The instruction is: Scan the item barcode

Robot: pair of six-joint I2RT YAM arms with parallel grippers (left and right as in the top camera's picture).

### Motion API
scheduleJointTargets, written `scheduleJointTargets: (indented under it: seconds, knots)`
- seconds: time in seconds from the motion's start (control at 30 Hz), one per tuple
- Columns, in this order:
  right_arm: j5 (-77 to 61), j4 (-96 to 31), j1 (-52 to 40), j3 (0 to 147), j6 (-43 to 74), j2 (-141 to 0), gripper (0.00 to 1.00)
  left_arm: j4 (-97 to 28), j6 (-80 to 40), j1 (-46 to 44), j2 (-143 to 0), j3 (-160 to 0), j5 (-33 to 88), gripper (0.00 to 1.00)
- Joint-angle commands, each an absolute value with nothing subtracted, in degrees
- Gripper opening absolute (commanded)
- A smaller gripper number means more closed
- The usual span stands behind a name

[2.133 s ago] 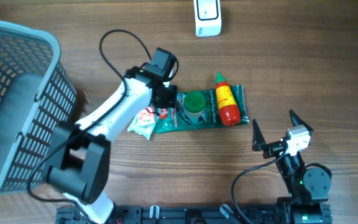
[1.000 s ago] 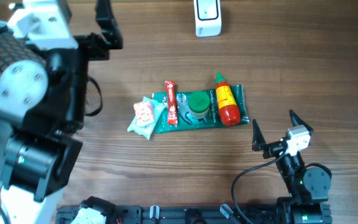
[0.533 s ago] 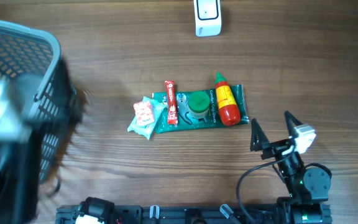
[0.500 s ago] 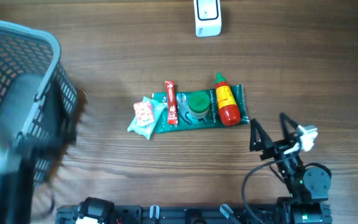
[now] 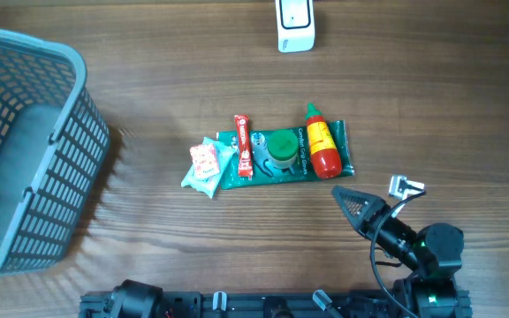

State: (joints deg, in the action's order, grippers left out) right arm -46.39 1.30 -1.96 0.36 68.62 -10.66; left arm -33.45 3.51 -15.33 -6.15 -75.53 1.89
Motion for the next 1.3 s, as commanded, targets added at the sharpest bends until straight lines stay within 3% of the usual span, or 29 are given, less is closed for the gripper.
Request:
scheduleJointTargets:
  seconds: [0.0, 0.3, 0.43, 0.6, 0.73, 0.87, 1.07, 1.27]
  knots:
    - [-53.10, 0.51, -2.20, 0.30, 65.17, -10.96, 0.99, -33.50, 2.07, -15.59, -2.44, -73.87, 3.86, 1.00]
    - [-49.98, -0.16, -2.20, 1.08, 63.92, -12.32, 1.00, -33.06, 2.09, -13.65, -0.32, -71.46, 7.25, 1.00]
    - [-37.91, -19.14, -2.20, 10.48, 52.31, -16.75, 1.00, -30.11, 2.11, -12.58, -0.38, -71.35, 6.68, 1.00]
    - [-24.69, -32.05, -2.20, 27.35, 42.13, -27.83, 1.00, -28.45, 2.13, -12.58, -0.38, -71.24, -3.20, 1.00]
    - [-20.10, -33.74, -2.20, 37.56, 36.01, -41.25, 0.99, -28.21, 2.11, -12.58, -0.47, -71.24, -15.00, 1.00]
    - [-16.05, -33.91, -4.49, 47.44, 30.22, -59.61, 0.99, -35.11, 2.09, -12.58, -0.47, -71.20, -21.63, 1.00]
    - [-8.29, -33.67, -11.16, 58.22, 25.47, -83.90, 0.99, -57.93, 2.02, -12.58, -0.47, -71.20, -21.08, 1.00]
    - [0.56, -33.12, -17.21, 59.77, 25.36, -92.53, 0.99, -72.16, -2.22, -12.58, -0.47, -71.20, -19.79, 1.00]
